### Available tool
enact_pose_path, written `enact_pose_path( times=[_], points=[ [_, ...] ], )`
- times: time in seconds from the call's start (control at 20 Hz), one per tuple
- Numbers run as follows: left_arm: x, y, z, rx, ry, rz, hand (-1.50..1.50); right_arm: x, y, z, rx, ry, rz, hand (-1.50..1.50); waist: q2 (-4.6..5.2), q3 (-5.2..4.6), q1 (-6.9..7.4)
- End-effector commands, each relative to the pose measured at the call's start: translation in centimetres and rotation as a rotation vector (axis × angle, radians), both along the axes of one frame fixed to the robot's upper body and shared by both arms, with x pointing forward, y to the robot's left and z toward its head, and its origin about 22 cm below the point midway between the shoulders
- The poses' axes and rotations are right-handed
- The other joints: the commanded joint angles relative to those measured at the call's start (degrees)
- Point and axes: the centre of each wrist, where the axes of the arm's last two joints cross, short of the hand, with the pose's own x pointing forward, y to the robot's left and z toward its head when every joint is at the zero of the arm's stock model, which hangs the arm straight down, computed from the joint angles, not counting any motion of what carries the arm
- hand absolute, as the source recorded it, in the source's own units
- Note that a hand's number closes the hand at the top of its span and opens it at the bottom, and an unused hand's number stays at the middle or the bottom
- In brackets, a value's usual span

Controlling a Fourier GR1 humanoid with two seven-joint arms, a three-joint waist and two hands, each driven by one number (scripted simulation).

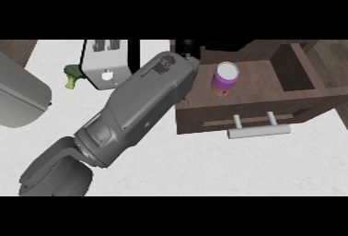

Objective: Pick up the can, place it into the drawer and close the drawer

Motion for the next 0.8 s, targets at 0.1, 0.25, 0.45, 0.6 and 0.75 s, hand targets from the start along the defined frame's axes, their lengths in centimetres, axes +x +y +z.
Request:
enact_pose_path(
  times=[0.1,0.25,0.45,0.6,0.75],
  points=[
    [-0.6,-0.2,-1.2,0.0,-0.002,0.023,-1.5,0.0,-0.3,-0.1,0.0,-0.008,0.016,-1.5,-0.04,0.03,-0.47],
    [-0.4,0.2,-1.5,-0.015,-0.002,0.057,-1.5,-0.6,1.0,0.5,0.006,-0.007,0.019,-1.5,0.21,-0.01,-1.37],
    [-0.4,-0.4,-0.3,-0.038,-0.014,0.022,-1.5,0.8,0.3,0.7,-0.047,-0.046,0.007,-1.5,0.08,0.0,0.23],
    [-0.6,-0.3,-1.0,-0.04,-0.04,0.028,-1.5,-0.2,0.4,3.2,-0.284,-0.124,-0.002,-1.5,0.06,-0.01,-0.27],
    [-0.4,-0.4,0.0,-0.085,-0.055,0.016,-1.5,0.1,1.7,4.4,-0.365,-0.163,0.033,-1.5,0.01,-0.07,0.82]
  ],
)
